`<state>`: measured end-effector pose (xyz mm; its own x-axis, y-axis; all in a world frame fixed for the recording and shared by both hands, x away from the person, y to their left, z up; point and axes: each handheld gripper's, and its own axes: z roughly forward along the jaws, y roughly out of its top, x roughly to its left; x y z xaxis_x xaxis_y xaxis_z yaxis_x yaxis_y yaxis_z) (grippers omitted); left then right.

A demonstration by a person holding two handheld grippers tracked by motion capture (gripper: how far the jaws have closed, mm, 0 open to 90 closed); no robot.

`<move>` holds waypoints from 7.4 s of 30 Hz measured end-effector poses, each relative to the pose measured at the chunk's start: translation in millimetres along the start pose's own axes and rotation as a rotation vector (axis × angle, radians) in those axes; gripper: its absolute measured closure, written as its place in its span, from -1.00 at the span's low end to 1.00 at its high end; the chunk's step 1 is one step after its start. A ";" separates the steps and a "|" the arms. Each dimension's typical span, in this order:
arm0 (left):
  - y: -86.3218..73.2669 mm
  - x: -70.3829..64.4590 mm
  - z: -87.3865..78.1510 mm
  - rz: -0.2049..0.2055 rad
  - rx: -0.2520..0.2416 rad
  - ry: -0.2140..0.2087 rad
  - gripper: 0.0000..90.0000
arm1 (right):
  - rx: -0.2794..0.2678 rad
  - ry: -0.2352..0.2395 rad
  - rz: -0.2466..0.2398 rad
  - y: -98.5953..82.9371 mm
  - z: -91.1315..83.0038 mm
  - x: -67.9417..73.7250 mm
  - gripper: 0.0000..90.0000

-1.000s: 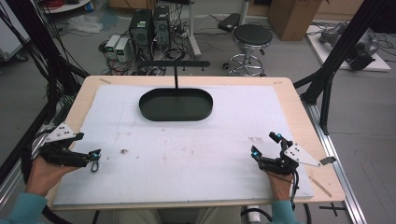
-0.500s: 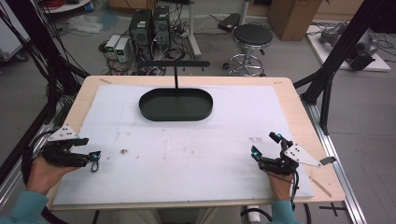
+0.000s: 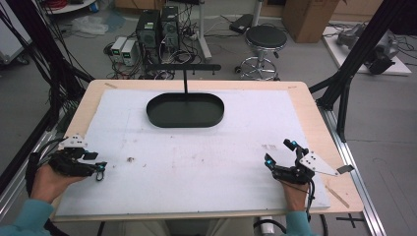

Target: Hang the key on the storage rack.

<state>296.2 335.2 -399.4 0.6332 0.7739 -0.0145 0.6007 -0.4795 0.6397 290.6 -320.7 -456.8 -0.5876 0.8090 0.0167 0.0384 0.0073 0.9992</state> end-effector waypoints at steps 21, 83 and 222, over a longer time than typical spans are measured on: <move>3.4 1.4 9.3 -0.072 0.167 0.016 0.53 | -0.006 0.001 -0.003 0.0 0.2 -0.3 -0.82; 25.3 -4.0 -28.2 -0.068 -0.260 0.027 0.97 | -0.005 -0.001 -0.007 0.0 -0.3 -0.8 -0.82; 264.4 58.8 63.4 0.041 -0.277 -0.079 0.97 | -0.009 0.002 0.005 -0.3 -0.7 -1.3 -0.82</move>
<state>523.2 227.8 -279.9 0.6967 0.7165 -0.0367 0.4245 -0.3705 0.8261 290.7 -322.1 -457.1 -0.5893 0.8077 0.0216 0.0337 -0.0022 0.9994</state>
